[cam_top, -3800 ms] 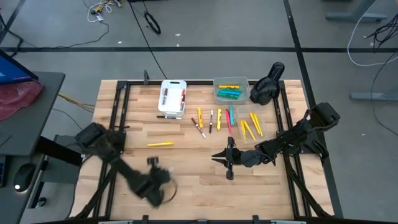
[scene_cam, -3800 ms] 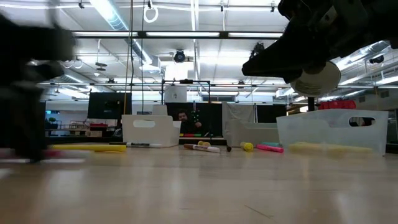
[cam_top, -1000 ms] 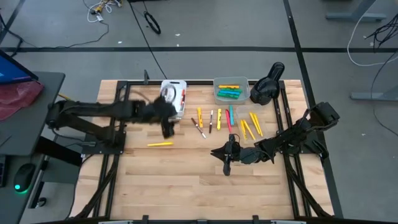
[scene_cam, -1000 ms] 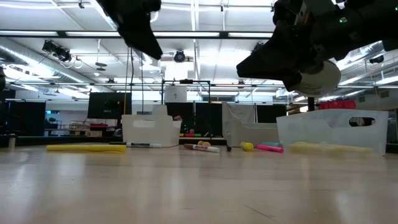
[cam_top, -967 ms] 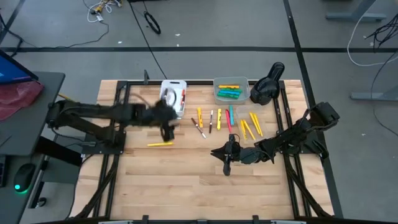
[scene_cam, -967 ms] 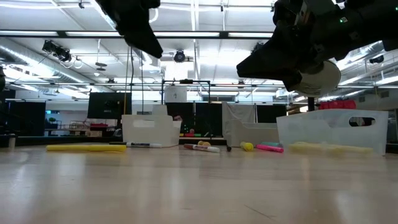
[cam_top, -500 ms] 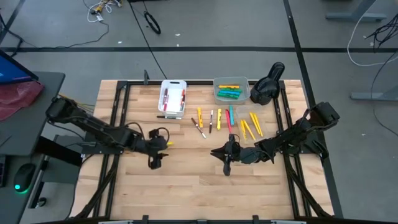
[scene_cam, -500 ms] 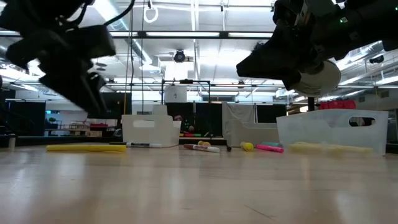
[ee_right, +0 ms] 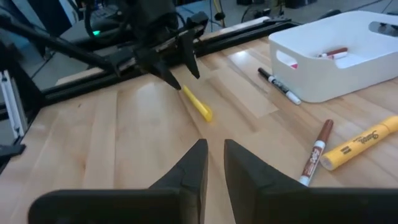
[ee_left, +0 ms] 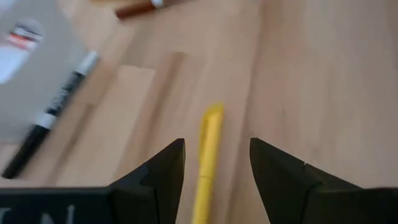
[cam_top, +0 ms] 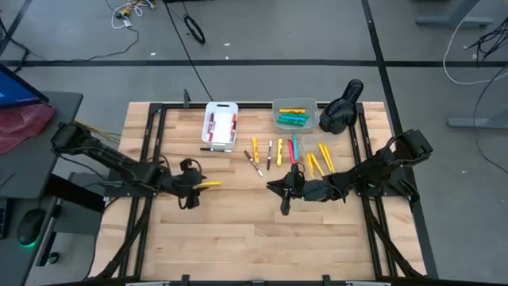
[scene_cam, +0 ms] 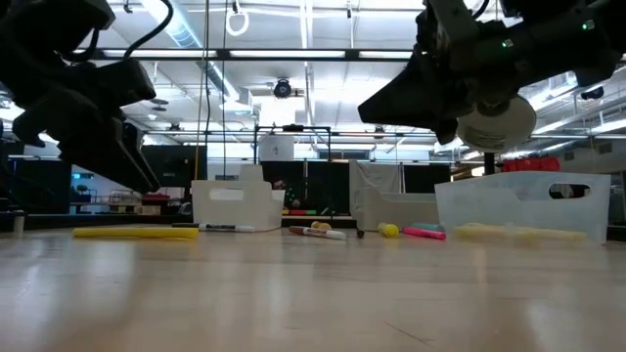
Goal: Pick & Place Markers
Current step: Put the black marker pen into the white bin
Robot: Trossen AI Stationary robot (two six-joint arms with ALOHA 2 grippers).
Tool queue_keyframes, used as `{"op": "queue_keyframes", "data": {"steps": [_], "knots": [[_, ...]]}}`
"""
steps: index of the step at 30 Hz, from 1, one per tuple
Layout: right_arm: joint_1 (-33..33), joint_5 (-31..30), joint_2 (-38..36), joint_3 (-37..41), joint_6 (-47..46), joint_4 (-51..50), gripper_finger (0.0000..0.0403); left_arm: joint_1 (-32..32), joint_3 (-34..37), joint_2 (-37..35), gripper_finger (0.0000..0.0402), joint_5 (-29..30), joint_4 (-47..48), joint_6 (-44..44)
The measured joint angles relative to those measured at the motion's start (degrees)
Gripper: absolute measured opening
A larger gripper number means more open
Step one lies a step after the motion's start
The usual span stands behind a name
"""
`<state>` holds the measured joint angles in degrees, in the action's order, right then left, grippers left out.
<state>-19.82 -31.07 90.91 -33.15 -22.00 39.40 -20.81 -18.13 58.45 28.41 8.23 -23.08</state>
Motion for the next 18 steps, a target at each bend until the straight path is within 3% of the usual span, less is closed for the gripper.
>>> {"op": "queue_keyframes", "data": {"steps": [7, 18], "knots": [[0.36, 0.02, 0.00, 0.00, 0.17, 1.13, 0.0056, 6.91, 5.83, -5.00, 0.0186, 1.50, -5.94, 2.71], [0.36, 0.02, 0.00, 0.00, 0.16, 1.52, 0.0056, 23.11, 7.43, -4.89, 0.0203, 3.83, -5.46, 3.01]]}}
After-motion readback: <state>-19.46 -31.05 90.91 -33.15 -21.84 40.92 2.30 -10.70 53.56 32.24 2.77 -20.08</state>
